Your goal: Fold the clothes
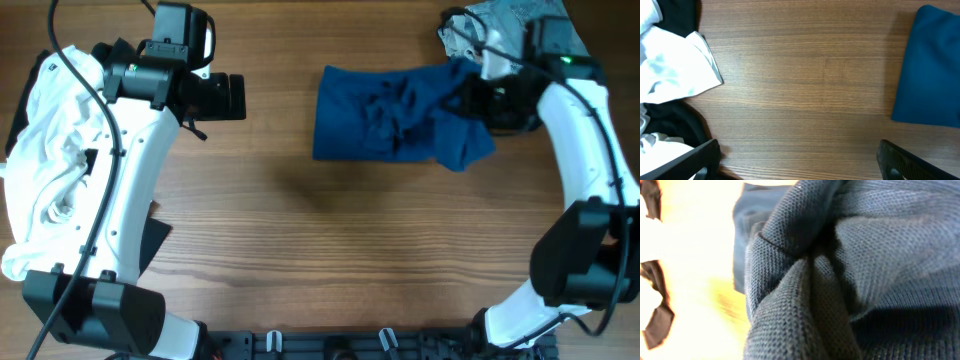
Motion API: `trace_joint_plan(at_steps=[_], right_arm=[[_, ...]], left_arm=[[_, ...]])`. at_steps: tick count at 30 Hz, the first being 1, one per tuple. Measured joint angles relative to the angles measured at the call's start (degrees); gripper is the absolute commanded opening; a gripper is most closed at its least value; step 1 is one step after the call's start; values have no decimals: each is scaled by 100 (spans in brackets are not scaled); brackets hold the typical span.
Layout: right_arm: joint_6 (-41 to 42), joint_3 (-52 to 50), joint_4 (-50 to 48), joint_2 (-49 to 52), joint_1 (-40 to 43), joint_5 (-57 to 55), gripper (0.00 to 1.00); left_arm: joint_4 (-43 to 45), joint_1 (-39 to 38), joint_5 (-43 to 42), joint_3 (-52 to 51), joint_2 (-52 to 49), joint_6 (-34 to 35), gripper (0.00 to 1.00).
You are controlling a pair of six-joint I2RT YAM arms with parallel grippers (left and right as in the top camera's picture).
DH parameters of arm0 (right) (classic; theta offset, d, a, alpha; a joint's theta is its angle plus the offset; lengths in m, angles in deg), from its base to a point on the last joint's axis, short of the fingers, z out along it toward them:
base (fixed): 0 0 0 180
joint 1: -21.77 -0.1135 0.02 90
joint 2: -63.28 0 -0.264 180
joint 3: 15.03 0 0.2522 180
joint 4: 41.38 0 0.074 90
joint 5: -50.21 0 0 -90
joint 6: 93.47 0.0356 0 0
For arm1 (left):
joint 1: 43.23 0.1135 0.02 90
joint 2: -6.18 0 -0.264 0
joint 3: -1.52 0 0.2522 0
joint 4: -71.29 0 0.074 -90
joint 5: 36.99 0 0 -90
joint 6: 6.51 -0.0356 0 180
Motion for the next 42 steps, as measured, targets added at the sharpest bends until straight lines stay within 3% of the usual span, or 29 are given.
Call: trace_joint_plan(at_steps=[10,11,12,13,15,16,27,35,39,42], right_arm=[[621,131,-876,321,-2083,-1294,5],[728,140,-1067,474,-2218,-1414,14],[835,155,-1241,686,-2334,-1528,33],[914,155,-1392,852,-2406,-1596,43],[1078,157,-1622,1196,-2522,-1646,72],[1117,157,-1692,1303,-2553,-1624,78],[1187,584,-1808,1292,-2490,-629,80],[1023,925,-1698,173,-2166,-175,80],[1003,999,-1351,15,-2006,-424,77],[911,992,-1154,214,-1941,-627,68]], left_arm=[[-87,0,-2,0,0,0,100],[-94,0,-2,0,0,0,100],[-105,0,-4,0,0,0,100],[-111,0,-4,0,0,0,100],[-136,0,-2,0,0,0,100],[-144,0,-2,0,0,0,100],[-42,0,-2,0,-4,0,100],[-15,9,-2,0,-4,0,100],[-15,118,-4,0,-4,0,100],[-15,234,-2,0,-4,0,100]])
